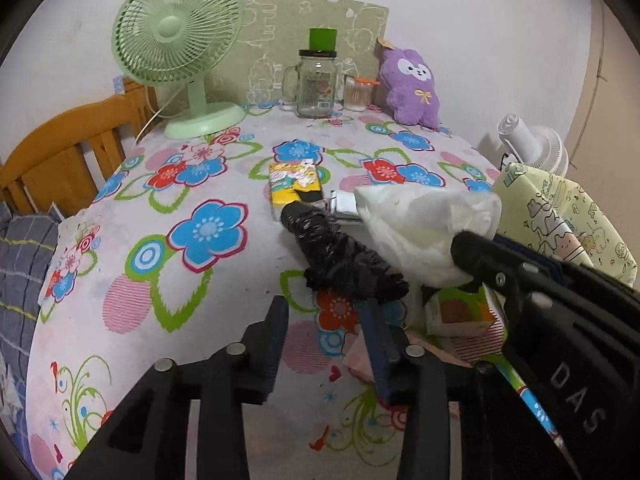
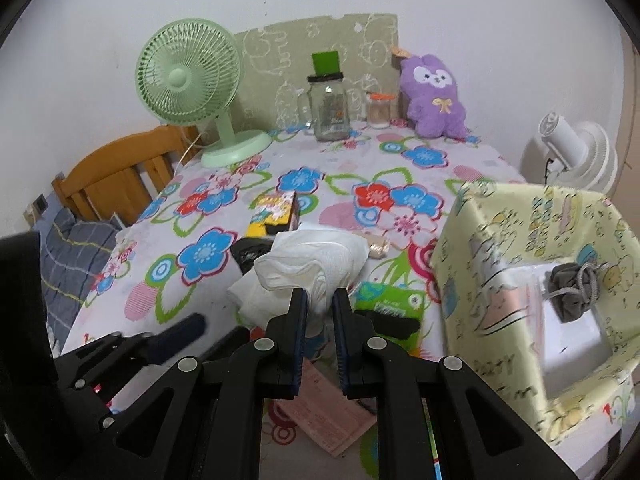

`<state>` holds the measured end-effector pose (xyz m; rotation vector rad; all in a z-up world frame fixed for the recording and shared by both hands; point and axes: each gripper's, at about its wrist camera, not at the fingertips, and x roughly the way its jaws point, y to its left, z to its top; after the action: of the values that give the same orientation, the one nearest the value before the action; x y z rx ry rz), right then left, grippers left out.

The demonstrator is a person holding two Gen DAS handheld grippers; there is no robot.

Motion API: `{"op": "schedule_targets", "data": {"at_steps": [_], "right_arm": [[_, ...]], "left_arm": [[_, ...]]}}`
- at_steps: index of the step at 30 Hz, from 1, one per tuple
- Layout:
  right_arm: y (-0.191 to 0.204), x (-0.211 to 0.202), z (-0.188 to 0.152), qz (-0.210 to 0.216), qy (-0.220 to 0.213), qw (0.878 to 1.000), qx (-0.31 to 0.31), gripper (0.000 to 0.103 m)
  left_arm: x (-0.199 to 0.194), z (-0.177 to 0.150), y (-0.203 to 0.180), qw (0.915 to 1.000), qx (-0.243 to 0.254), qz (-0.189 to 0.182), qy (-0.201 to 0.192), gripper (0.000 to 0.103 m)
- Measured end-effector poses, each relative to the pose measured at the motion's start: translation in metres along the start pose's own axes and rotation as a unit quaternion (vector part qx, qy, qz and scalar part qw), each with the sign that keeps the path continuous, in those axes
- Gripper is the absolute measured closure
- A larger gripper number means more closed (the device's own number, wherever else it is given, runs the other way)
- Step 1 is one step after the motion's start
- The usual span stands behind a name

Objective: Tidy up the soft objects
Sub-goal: 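Lift the white cloth with the right tool up off the black umbrella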

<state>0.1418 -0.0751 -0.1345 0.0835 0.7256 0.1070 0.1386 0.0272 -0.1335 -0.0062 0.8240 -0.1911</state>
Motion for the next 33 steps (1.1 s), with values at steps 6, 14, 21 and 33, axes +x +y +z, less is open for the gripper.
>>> {"op": "schedule_targets", "data": {"at_steps": [6, 14, 21, 33], "right_arm": [[-0.006, -0.002, 0.014, -0.011, -0.018, 1.000, 0.006, 0.087], [-0.017, 0.007, 0.033, -0.029, -0.034, 0.999, 0.017, 0.087], [-0.023, 0.032, 0.036, -0.029, -0.008, 0.999, 0.033, 0.087], [-0.020, 0.056, 0.027, -0.029, 0.028, 0.999, 0.032, 0.087]], "left_arm": [[0.008, 0.012, -0.004, 1.0000, -0.004, -0.004, -0.001, 0.031], [0.025, 0.034, -0.011, 1.0000, 0.002, -0.001, 0.004, 0.023], [0.051, 0.040, -0.014, 0.9994, 0.005, 0.006, 0.033, 0.023], [0.071, 0.035, -0.006, 0.9982, -0.002, -0.007, 0.060, 0.056]]}}
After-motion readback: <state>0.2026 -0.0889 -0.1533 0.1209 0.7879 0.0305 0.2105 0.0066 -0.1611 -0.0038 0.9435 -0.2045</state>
